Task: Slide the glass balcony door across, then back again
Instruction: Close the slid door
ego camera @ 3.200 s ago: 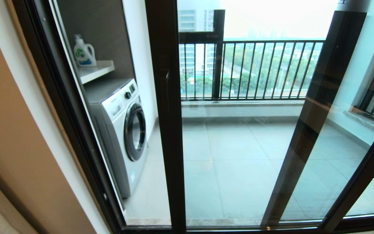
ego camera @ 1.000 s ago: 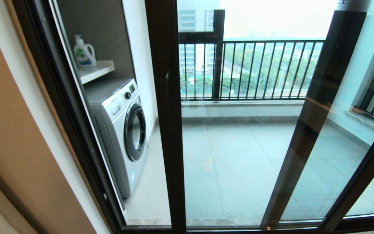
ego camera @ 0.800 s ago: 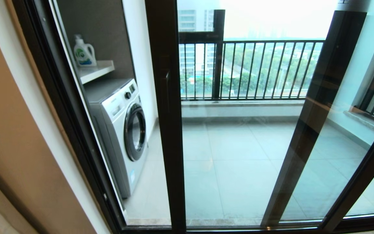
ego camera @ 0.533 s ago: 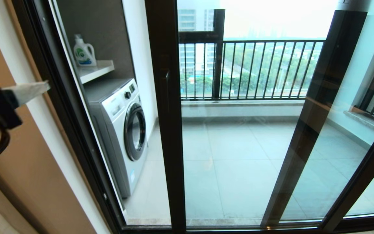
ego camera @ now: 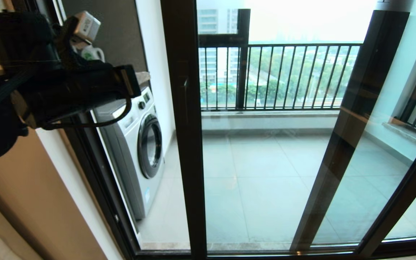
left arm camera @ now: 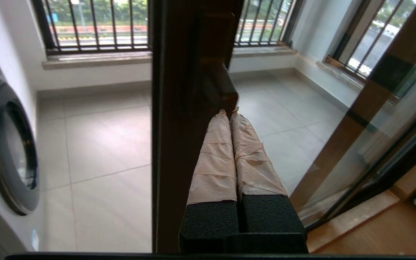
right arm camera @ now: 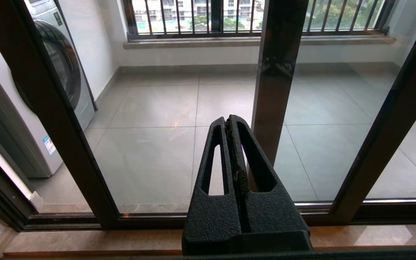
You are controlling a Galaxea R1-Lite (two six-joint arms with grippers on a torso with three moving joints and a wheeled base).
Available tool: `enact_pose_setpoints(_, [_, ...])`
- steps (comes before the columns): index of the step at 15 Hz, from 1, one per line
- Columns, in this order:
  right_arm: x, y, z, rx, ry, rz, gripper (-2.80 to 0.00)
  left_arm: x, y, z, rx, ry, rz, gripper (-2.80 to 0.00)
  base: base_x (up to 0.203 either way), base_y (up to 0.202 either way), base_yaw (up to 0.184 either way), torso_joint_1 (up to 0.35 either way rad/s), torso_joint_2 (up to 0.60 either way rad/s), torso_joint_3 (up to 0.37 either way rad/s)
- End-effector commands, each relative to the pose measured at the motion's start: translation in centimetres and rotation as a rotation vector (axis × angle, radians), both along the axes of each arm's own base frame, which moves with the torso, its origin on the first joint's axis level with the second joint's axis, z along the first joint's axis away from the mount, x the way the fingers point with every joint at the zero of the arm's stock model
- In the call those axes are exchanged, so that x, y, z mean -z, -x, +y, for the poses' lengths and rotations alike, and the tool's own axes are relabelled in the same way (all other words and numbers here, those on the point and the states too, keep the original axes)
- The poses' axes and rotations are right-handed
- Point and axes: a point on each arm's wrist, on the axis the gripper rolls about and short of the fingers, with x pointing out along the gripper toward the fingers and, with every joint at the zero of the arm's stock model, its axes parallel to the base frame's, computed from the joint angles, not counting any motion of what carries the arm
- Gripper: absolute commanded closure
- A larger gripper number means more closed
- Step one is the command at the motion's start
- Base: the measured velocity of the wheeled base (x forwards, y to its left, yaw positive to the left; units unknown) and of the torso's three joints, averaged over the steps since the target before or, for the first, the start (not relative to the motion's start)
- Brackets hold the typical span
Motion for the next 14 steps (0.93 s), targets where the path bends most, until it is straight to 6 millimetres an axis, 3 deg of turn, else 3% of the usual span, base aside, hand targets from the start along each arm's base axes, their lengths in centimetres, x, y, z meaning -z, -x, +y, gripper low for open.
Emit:
enact_pose_setpoints(1, [0.3, -0.1, 0.0, 0.000, 0.001, 0.013, 0.00, 2.1, -1.6, -3.3, 0.065, -0.026, 0.051, 0.00, 0.000, 0.000, 0.000, 0.000, 0.00, 0.000])
enact_pose_setpoints(5, [0.3, -0.1, 0.0, 0.000, 0.001, 0.013, 0.00, 3.2, -1.8, -8.0, 0.018, -0.026, 0.031, 0.00, 0.000, 0.000, 0.000, 0.000, 0.00, 0.000])
enact_pose_setpoints(11, [0.3, -0.1, 0.0, 0.000, 0.001, 0.013, 0.00, 3.4, -3.6, -10.9, 0.041, -0.052, -0.012, 0.00, 0.000, 0.000, 0.000, 0.000, 0.00, 0.000])
enact_pose_setpoints(14, [0.3, -0.1, 0.0, -0.002, 0.001, 0.013, 0.00, 4.3, -5.1, -11.7, -0.086, -0.089, -0.019, 0.00, 0.000, 0.000, 0.000, 0.000, 0.00, 0.000])
